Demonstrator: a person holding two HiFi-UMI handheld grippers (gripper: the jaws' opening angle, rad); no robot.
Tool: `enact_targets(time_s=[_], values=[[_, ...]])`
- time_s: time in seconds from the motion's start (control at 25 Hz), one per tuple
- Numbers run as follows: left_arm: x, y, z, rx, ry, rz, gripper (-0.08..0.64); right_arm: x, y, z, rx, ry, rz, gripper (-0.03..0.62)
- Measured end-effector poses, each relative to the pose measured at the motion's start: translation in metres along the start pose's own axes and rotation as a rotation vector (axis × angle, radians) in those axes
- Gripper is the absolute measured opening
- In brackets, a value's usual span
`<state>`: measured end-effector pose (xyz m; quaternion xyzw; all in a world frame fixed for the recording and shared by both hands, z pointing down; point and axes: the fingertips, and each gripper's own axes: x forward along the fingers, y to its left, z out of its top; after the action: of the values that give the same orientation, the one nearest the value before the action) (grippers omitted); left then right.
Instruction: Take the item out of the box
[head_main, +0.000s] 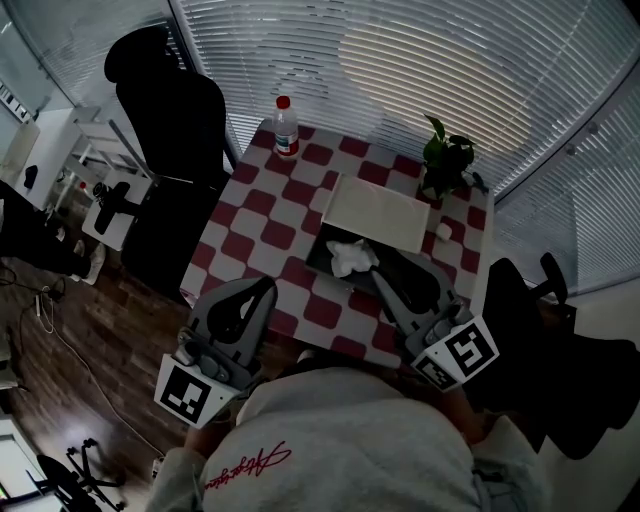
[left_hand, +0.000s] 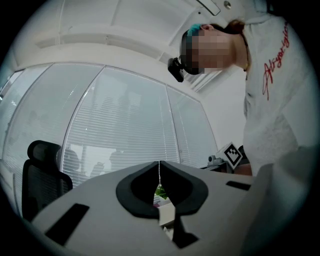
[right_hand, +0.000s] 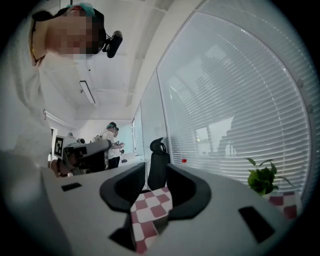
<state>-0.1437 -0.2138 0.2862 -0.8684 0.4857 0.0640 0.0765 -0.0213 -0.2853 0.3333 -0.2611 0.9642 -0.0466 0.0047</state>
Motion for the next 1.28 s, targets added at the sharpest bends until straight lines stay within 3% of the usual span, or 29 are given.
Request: enact_targets(time_s=[1.28], values=[[-0.011, 0.007, 0.001, 0.022, 0.014, 0.047, 0.018, 0.032, -0.015, -0.065, 0.000, 0.166, 0.017, 0.127]])
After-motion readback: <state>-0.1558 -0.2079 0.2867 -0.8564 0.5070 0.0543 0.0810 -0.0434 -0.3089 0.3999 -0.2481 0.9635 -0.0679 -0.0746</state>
